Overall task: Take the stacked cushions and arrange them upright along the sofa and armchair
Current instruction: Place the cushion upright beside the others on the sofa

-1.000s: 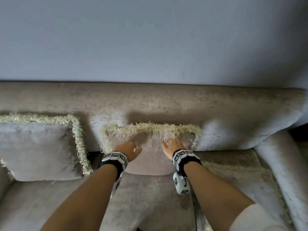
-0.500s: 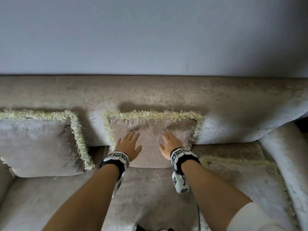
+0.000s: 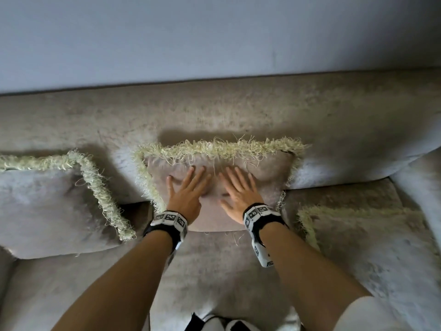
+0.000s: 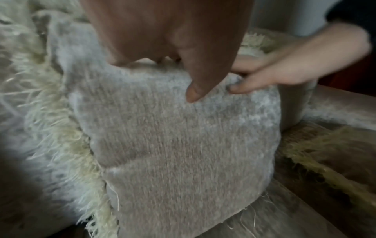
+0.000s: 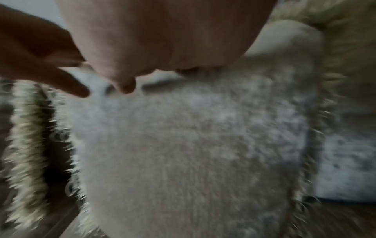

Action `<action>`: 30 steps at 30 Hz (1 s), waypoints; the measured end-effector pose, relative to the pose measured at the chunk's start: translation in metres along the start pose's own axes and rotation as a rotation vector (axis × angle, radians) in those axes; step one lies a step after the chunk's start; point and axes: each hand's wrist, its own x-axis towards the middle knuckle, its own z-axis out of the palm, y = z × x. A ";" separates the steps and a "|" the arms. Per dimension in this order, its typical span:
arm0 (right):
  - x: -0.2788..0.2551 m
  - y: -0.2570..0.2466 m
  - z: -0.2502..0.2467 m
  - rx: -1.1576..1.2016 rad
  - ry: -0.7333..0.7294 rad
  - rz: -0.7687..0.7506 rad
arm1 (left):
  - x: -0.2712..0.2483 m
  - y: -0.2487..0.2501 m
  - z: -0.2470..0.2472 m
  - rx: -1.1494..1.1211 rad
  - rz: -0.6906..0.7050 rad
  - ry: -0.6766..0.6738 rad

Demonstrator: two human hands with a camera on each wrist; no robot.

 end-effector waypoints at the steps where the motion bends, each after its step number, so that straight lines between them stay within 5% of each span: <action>1: -0.003 0.014 0.002 0.008 0.000 0.081 | 0.004 -0.007 0.000 0.002 -0.079 -0.008; 5: -0.009 0.068 -0.005 0.149 0.061 0.521 | 0.012 -0.033 -0.011 -0.065 -0.443 0.036; 8: -0.021 0.078 -0.015 0.341 0.124 0.772 | 0.004 -0.026 -0.010 -0.070 -0.454 0.124; 10: -0.030 0.066 -0.013 0.276 0.156 0.657 | -0.007 -0.008 0.001 -0.027 -0.318 0.173; 14: -0.037 0.012 0.003 0.027 0.130 0.144 | -0.025 0.033 0.031 0.039 0.046 0.103; 18: -0.028 -0.034 0.025 -0.145 -0.084 -0.127 | -0.037 0.038 0.052 0.112 -0.027 -0.142; 24: -0.043 0.010 0.027 -0.015 -0.312 0.297 | -0.041 -0.020 0.046 -0.223 -0.576 -0.301; 30: -0.083 -0.001 0.002 0.280 -0.253 0.604 | -0.061 0.021 0.034 -0.209 -0.406 -0.297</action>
